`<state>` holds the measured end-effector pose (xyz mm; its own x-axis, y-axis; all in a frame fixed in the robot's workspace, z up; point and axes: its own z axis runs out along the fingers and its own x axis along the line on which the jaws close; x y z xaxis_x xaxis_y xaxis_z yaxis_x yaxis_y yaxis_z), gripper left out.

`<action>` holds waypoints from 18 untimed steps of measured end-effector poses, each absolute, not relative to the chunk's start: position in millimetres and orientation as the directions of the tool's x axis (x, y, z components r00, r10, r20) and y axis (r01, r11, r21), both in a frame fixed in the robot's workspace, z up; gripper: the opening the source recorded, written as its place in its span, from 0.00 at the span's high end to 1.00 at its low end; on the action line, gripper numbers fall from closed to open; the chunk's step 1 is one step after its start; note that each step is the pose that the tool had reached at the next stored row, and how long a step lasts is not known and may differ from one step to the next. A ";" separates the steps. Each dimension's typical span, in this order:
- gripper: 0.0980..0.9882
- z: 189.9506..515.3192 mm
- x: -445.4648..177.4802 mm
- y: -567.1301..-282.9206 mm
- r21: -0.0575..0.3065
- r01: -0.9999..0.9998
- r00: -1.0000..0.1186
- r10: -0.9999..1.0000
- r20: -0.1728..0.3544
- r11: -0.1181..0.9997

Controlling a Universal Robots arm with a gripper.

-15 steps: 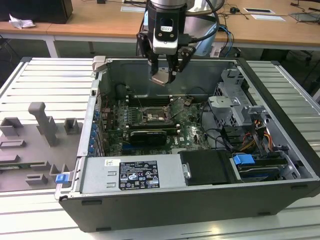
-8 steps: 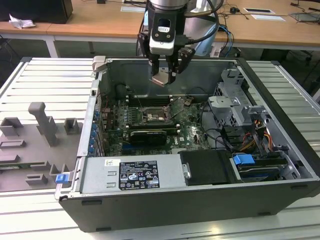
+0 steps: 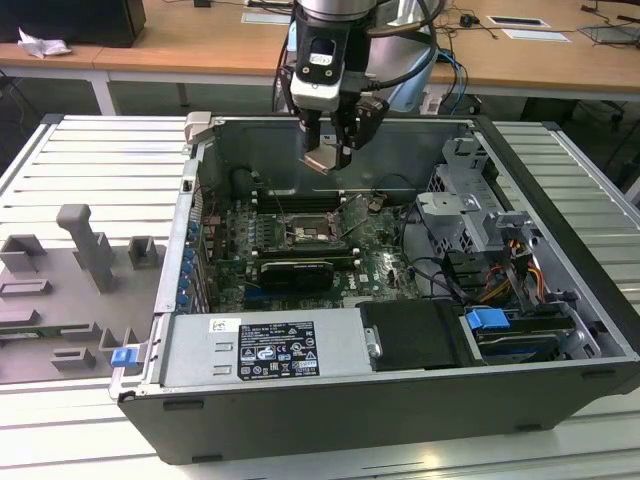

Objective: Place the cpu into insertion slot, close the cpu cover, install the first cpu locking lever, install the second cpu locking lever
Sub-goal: 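Place the cpu into insertion slot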

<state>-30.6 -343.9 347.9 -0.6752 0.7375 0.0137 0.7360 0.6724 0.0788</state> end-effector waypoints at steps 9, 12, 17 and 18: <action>0.52 346.8 -30.5 -343.5 0.077 0.797 -0.601 0.799 0.012 0.599; 0.52 346.4 -30.5 -343.4 0.077 0.816 -0.576 0.818 0.011 0.573; 0.52 345.9 -30.5 -343.3 0.076 0.844 -0.532 0.846 0.010 0.530; 0.52 345.8 -30.5 -343.3 0.076 0.849 -0.525 0.851 0.010 0.523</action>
